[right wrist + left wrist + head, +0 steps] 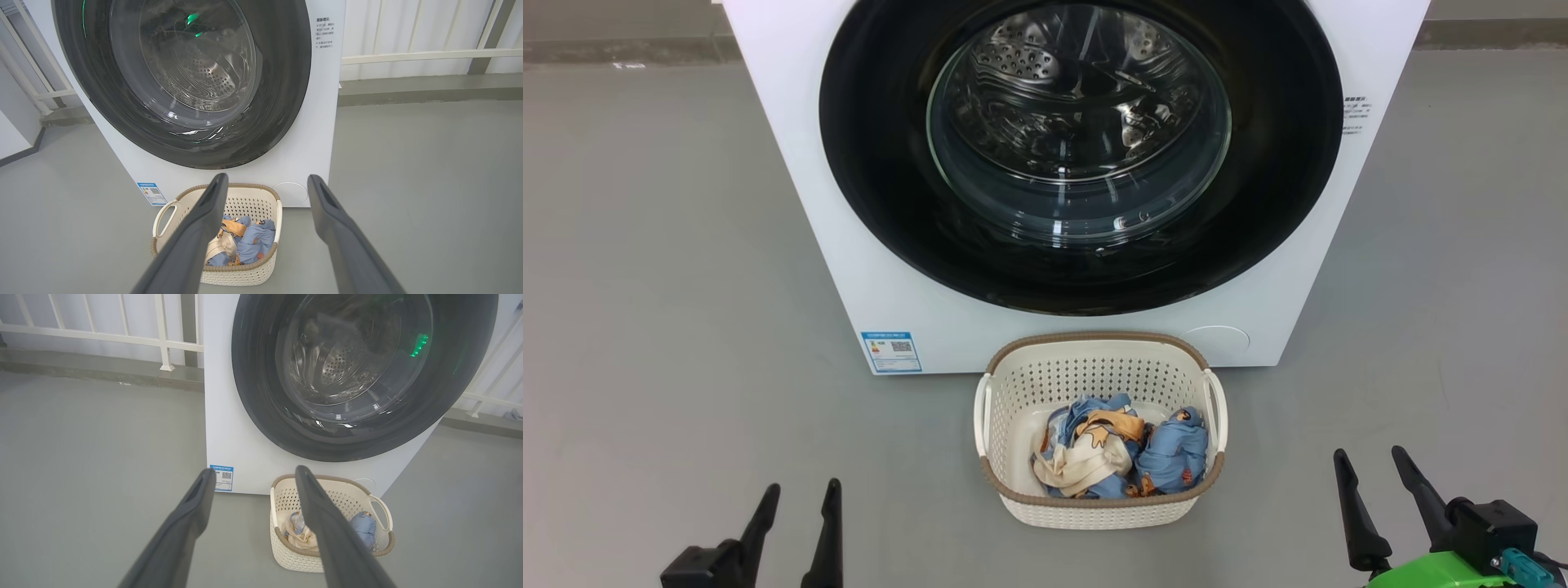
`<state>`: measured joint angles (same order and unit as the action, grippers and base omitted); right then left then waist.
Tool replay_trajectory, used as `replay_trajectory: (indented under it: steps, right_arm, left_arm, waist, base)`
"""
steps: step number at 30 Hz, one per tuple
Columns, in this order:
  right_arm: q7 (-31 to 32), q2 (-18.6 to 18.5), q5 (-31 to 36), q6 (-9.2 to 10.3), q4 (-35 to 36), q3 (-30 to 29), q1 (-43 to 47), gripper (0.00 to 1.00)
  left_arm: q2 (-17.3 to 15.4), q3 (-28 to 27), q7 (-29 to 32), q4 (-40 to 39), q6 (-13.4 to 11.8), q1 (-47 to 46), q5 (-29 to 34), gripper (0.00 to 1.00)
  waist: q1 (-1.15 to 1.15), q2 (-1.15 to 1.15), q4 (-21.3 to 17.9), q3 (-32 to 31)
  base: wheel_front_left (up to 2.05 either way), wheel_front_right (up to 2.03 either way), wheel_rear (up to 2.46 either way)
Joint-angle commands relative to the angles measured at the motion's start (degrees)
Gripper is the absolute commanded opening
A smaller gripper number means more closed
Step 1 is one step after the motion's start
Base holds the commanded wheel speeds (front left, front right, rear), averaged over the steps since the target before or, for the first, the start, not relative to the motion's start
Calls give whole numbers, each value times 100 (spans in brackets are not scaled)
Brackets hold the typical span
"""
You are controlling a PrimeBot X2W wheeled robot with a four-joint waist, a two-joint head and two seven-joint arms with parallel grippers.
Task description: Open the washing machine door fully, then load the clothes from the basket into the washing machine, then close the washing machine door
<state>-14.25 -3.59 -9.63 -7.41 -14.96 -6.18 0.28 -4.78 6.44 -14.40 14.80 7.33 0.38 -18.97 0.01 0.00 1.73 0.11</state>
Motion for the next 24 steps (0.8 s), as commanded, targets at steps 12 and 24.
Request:
replay_trajectory:
  steps: [12, 24]
  right_arm:
    - [-74, -11, 95, -8, 155, 124, -93, 100]
    - [-74, 10, 93, -8, 177, 142, -140, 100]
  left_arm:
    - [-95, -246, -60, -50, 15, -223, 304, 100]
    - [-112, -290, -60, -66, 15, -273, 288, 100]
  waist:
    - [0, 0, -16, 28]
    - [0, 0, -13, 134]
  base:
    - [23, 23, -45]
    - [106, 106, -211]
